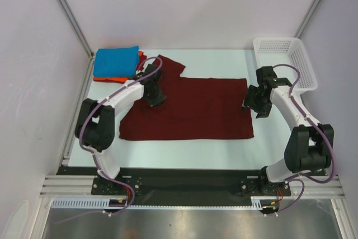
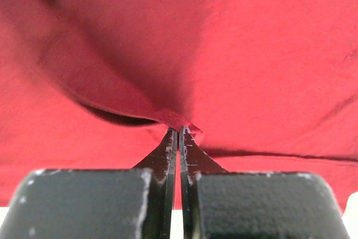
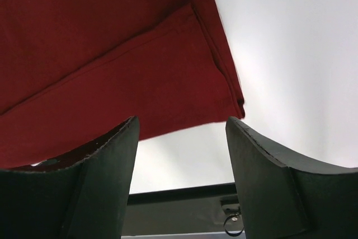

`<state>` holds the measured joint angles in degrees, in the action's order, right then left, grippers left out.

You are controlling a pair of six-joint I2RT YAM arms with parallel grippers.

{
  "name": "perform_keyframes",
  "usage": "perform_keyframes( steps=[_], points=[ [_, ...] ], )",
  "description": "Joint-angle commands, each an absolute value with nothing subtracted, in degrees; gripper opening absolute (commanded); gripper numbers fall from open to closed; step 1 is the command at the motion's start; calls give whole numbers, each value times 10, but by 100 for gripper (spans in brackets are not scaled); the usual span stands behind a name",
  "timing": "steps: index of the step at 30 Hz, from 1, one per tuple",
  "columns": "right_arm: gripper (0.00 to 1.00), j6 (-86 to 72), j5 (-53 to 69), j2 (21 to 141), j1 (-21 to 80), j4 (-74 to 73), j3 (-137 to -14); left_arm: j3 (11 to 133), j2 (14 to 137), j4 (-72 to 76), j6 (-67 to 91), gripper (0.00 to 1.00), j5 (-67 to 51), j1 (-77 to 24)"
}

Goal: Fold and stack the t-shirts
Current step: Fold the tshirt

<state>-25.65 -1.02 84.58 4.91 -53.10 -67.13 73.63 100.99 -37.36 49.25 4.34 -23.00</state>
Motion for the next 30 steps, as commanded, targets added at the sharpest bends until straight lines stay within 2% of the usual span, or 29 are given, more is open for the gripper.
perform_keyframes(
  steps=[1, 6, 11, 14, 15, 17, 18, 19, 22, 24, 27, 28, 30],
  points=[
    [69, -253, -10, 879, 50, -501, -709, 795, 1054, -378, 429, 2, 45, -241],
    [69, -255, -20, 937, 52, -460, -744, 848, 1107, -348, 386, 11, 47, -251],
    [69, -272, -21, 999, 52, -425, -785, 873, 1128, -307, 355, 9, 22, -260],
    [68, -283, -17, 1027, 53, -418, -812, 899, 1151, -294, 339, 13, 4, -267],
    [68, -285, -15, 1034, 54, -413, -823, 904, 1152, -290, 340, 22, 4, -269],
    [69, -284, -14, 1049, 54, -410, -839, 903, 1145, -286, 338, 34, 8, -269],
    [68, -283, -16, 1069, 54, -413, -848, 904, 1139, -286, 334, 44, 17, -268],
    [69, -282, -15, 1077, 55, -417, -859, 908, 1133, -293, 328, 60, 28, -267],
    [69, -279, -13, 1103, 61, -429, -890, 910, 1096, -330, 317, 86, 91, -263],
    [69, -275, -10, 1107, 63, -432, -901, 879, 1056, -344, 316, 86, 112, -256],
    [69, -270, -6, 1106, 73, -433, -907, 804, 983, -330, 315, 70, 106, -227],
    [69, -269, -6, 1107, 74, -438, -909, 782, 967, -323, 320, 58, 93, -196],
    [69, -265, -6, 1106, 82, -439, -909, 744, 930, -292, 316, 52, 66, -158]
  ],
)
